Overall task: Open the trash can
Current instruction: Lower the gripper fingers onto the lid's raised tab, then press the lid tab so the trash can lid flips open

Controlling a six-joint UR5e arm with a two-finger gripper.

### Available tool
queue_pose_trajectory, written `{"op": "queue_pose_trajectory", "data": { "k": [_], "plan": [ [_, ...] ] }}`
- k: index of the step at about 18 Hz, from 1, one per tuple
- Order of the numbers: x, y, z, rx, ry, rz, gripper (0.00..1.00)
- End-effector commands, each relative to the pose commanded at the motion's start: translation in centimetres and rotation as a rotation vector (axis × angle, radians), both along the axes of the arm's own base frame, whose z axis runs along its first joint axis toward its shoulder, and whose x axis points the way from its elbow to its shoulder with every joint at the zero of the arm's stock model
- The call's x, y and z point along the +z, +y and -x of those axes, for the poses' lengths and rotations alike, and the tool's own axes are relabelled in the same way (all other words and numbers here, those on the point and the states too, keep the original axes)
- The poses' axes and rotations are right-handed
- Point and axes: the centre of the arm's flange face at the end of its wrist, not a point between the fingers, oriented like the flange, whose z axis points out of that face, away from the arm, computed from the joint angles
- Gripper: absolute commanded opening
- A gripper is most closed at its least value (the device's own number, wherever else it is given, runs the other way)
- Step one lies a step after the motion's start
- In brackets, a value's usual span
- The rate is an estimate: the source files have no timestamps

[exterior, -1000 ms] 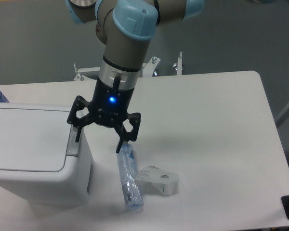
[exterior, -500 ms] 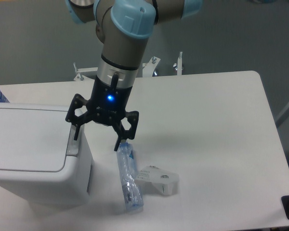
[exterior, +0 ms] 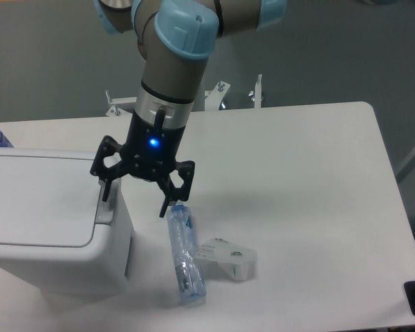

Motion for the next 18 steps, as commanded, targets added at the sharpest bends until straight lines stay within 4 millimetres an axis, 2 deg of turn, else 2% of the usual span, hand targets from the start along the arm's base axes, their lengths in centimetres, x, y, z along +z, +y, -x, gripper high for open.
{"op": "queue_pose_trajectory", "data": {
  "k": [18],
  "plan": [
    [-1.3, 0.7, 0.9, 0.011, 0.028, 0.03, 1.0]
  ]
}}
